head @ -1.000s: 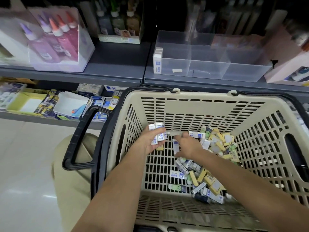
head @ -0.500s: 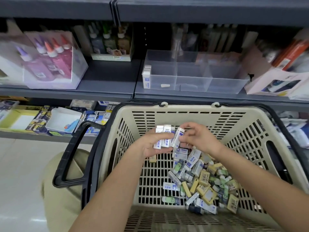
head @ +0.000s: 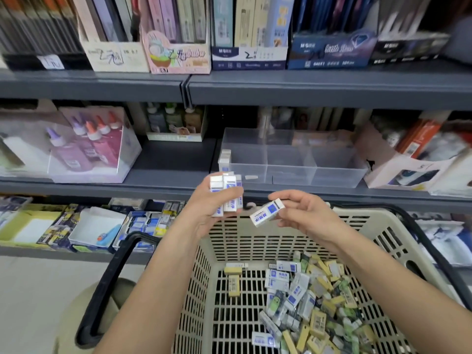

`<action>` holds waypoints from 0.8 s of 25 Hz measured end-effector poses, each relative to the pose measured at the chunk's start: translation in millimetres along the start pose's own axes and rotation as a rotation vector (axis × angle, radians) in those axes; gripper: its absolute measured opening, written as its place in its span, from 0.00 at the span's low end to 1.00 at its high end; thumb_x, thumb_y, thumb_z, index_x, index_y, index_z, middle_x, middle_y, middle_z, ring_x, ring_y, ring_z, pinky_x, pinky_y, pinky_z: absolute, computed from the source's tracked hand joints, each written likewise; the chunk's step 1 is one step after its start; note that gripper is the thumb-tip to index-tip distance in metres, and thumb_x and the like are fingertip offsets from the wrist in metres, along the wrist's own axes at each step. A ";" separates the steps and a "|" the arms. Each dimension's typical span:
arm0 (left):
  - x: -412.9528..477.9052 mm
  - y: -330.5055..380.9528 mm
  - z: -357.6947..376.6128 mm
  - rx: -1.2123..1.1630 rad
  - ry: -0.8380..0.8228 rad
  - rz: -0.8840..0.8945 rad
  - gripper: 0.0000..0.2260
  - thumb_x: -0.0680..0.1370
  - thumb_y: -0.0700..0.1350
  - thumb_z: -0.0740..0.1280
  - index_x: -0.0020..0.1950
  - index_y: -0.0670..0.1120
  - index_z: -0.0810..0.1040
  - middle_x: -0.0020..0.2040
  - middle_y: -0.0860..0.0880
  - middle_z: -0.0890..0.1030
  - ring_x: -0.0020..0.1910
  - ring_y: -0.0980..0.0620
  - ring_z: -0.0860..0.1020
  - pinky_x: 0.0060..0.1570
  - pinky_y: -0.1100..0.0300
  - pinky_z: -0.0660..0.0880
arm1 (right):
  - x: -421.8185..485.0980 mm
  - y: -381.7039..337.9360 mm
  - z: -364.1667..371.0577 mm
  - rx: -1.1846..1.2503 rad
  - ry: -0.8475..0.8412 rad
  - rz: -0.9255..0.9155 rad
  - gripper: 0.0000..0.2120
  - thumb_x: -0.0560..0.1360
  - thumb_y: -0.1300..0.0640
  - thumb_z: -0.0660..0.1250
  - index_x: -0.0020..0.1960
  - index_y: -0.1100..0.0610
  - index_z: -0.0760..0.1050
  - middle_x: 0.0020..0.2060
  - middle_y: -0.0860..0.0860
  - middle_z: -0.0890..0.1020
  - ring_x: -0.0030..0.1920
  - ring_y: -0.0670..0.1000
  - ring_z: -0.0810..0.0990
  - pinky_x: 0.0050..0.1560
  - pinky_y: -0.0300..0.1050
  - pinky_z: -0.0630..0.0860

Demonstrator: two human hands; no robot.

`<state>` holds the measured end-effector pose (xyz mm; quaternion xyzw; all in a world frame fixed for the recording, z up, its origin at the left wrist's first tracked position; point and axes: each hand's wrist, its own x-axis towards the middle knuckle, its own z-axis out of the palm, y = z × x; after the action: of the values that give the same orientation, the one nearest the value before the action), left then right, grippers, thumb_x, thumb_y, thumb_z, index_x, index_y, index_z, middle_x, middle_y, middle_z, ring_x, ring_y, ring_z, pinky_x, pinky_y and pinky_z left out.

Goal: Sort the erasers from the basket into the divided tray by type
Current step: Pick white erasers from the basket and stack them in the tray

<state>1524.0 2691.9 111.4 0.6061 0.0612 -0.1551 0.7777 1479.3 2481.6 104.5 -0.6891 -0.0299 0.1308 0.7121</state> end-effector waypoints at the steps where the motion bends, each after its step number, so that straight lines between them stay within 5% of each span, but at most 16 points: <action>1: 4.4 2.9 -2.6 -0.014 0.034 0.043 0.18 0.69 0.36 0.74 0.54 0.50 0.75 0.42 0.47 0.84 0.38 0.51 0.83 0.34 0.57 0.80 | 3.4 -1.9 0.2 0.012 0.006 -0.005 0.14 0.74 0.72 0.62 0.52 0.57 0.77 0.43 0.53 0.85 0.42 0.49 0.83 0.39 0.37 0.78; 7: 27.5 -2.9 -13.6 -0.111 0.207 0.203 0.16 0.71 0.37 0.72 0.52 0.54 0.73 0.44 0.50 0.82 0.37 0.55 0.82 0.37 0.57 0.80 | 46.5 -22.2 7.5 0.004 0.167 -0.050 0.11 0.75 0.69 0.64 0.49 0.55 0.77 0.40 0.50 0.85 0.39 0.48 0.84 0.34 0.35 0.78; 10: 33.6 -10.0 -20.3 -0.153 0.268 0.240 0.17 0.71 0.38 0.73 0.51 0.57 0.74 0.45 0.51 0.82 0.39 0.55 0.82 0.38 0.58 0.79 | 92.5 -43.6 9.4 -0.330 0.347 -0.200 0.08 0.74 0.63 0.67 0.44 0.51 0.78 0.40 0.52 0.83 0.37 0.46 0.82 0.37 0.36 0.78; 13: 38.8 -12.3 -22.5 -0.143 0.290 0.262 0.17 0.70 0.38 0.74 0.49 0.58 0.75 0.45 0.51 0.82 0.41 0.53 0.82 0.39 0.57 0.80 | 137.9 -53.0 18.6 -0.711 0.445 -0.320 0.08 0.74 0.60 0.67 0.50 0.50 0.79 0.41 0.49 0.83 0.40 0.49 0.80 0.42 0.33 0.73; 20: 48.1 -9.2 -23.0 -0.114 0.272 0.257 0.17 0.70 0.38 0.73 0.50 0.57 0.75 0.46 0.49 0.82 0.44 0.50 0.82 0.46 0.51 0.80 | 196.2 -44.1 35.4 -1.052 0.253 -0.176 0.13 0.76 0.59 0.63 0.58 0.52 0.78 0.54 0.52 0.82 0.54 0.53 0.80 0.55 0.37 0.70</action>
<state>1568.6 2703.9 83.4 0.5793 0.0966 0.0322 0.8087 1666.9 2560.0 122.8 -0.9574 -0.0629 -0.0459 0.2779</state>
